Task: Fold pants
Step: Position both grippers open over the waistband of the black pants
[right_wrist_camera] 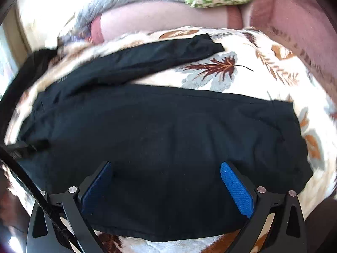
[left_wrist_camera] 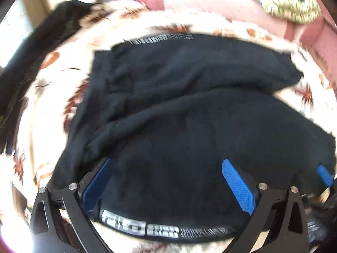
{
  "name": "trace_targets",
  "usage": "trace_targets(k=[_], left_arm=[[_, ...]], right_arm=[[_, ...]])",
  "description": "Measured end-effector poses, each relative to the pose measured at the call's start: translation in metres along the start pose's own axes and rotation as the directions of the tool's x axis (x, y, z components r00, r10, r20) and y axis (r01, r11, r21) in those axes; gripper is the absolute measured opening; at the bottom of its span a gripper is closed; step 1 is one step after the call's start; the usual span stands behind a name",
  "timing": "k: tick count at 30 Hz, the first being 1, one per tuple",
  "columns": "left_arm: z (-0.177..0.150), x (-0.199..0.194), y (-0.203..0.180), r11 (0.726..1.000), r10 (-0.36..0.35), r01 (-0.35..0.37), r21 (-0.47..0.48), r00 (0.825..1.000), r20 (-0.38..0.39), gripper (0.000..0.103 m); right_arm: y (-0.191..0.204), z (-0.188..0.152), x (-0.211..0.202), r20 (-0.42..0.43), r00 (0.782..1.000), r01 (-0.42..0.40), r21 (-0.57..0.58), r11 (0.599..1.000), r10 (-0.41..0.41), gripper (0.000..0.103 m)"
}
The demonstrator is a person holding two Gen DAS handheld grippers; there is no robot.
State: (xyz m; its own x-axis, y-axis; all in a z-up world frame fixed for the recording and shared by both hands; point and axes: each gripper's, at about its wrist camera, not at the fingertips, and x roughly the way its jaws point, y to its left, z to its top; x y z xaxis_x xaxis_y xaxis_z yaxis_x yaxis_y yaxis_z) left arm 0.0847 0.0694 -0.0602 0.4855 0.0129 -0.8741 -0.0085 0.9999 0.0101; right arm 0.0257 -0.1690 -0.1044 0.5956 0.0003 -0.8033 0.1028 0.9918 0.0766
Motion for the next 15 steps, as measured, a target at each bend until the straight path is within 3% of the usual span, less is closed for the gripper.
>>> trace_targets(k=[2,4,7,10,12,15], left_arm=[[-0.001,-0.023,-0.001,1.000,-0.016,0.017,-0.025,0.999,0.047,0.103],[-0.002,-0.047,-0.007,0.999,-0.033,0.035,-0.022,0.994,0.105,0.103],[0.006,-0.078,-0.025,0.992,-0.064,0.047,0.116,0.987,0.145,0.103],[0.015,-0.099,-0.030,0.983,-0.040,-0.001,0.183,0.975,0.218,0.103],[0.018,-0.109,-0.026,0.986,-0.036,-0.008,0.165,0.966,0.257,0.103],[0.014,-0.119,-0.018,0.998,-0.032,0.013,0.062,0.952,0.305,0.103]], right_arm=[[0.006,-0.002,-0.001,0.001,0.999,0.033,-0.047,0.998,-0.033,0.103],[0.001,-0.004,-0.002,-0.001,1.000,0.025,-0.010,1.000,-0.025,0.103],[0.001,-0.005,-0.002,-0.013,0.999,0.032,-0.010,0.999,-0.032,0.103],[0.002,-0.006,-0.002,-0.001,0.999,0.039,-0.008,0.999,-0.039,0.103],[0.004,-0.007,-0.002,0.022,0.998,0.060,0.000,0.998,-0.060,0.103],[0.005,-0.006,-0.001,0.025,0.998,0.063,-0.007,0.998,-0.063,0.103]])
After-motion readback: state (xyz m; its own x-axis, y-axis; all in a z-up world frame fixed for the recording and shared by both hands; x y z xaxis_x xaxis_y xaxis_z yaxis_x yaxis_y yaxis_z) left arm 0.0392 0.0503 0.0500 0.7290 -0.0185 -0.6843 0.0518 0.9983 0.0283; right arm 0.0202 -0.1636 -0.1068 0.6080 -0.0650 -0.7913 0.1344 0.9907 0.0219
